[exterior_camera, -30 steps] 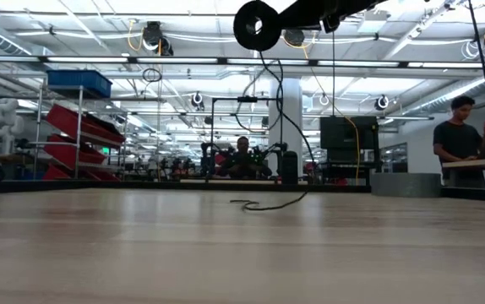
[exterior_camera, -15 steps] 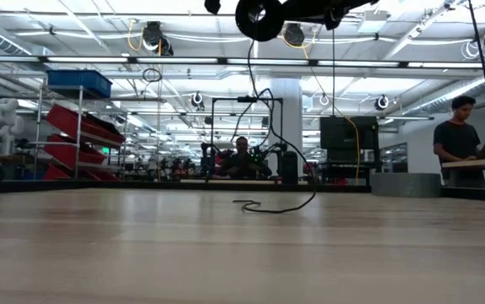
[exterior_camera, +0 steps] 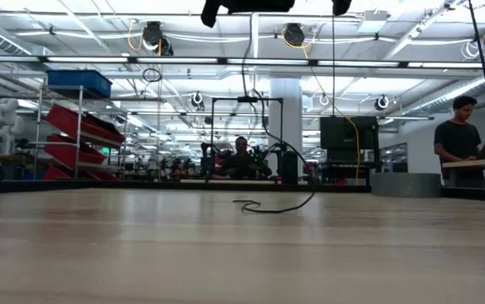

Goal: Coil cords
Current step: Coil the black wire onto the spool

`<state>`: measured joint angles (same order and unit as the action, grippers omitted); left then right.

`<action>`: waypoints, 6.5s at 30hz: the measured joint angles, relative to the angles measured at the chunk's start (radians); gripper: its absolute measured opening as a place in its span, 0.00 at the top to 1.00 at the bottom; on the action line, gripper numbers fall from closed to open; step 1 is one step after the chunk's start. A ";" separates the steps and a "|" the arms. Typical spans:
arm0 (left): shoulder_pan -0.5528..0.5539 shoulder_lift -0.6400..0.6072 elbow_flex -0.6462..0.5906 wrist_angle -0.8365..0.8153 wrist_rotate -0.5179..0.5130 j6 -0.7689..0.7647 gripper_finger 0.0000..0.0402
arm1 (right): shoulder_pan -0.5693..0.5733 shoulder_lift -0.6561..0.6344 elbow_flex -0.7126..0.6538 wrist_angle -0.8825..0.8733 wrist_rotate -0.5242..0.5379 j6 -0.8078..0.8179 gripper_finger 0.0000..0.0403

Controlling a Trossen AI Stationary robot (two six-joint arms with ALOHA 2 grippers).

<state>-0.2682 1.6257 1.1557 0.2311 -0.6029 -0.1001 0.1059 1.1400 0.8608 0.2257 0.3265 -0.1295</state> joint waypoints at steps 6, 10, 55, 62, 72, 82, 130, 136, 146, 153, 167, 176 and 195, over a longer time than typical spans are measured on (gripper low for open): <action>0.002 0.028 -0.001 0.090 -0.011 0.008 0.90 | -0.008 -0.047 0.000 -0.020 -0.038 0.082 1.00; -0.004 0.037 -0.001 0.111 -0.007 0.011 0.90 | -0.008 -0.054 0.000 -0.028 -0.034 0.068 1.00; 0.084 0.011 0.005 -0.308 -0.057 -0.015 0.99 | 0.001 -0.166 0.000 -0.101 -0.152 0.089 1.00; 0.124 0.004 0.005 -0.468 -0.060 0.003 0.99 | 0.000 -0.166 0.000 -0.182 -0.144 0.121 1.00; 0.129 -0.050 0.005 -0.594 -0.077 -0.064 0.99 | -0.020 -0.166 0.000 -0.185 -0.085 0.137 1.00; 0.123 -0.026 0.006 -0.161 0.061 -0.024 0.99 | -0.021 -0.096 0.000 -0.060 -0.015 0.097 1.00; -0.023 -0.059 0.005 -0.092 -0.062 0.207 0.61 | -0.032 -0.145 0.000 -0.123 -0.046 0.114 1.00; -0.023 0.019 0.005 0.105 -0.187 0.346 0.61 | -0.032 -0.155 0.000 -0.126 -0.070 0.113 1.00; -0.025 0.035 0.005 0.174 -0.188 0.393 0.66 | -0.032 -0.156 0.000 -0.133 -0.071 0.112 1.00; -0.010 0.035 0.005 0.226 -0.103 0.403 0.67 | -0.032 -0.156 0.000 -0.133 -0.071 0.111 1.00; 0.019 0.037 0.005 0.234 0.007 0.421 0.67 | -0.032 -0.156 0.000 -0.132 -0.071 0.111 1.00; 0.025 0.037 0.005 0.234 0.009 0.422 0.80 | -0.032 -0.156 0.000 -0.132 -0.070 0.111 1.00; 0.047 0.083 0.015 0.424 0.169 0.475 0.99 | -0.037 -0.141 0.000 -0.136 -0.065 0.114 1.00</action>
<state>-0.2216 1.7088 1.1706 0.6548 -0.4343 0.3750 0.0692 0.9993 0.8612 0.0899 0.2611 -0.0151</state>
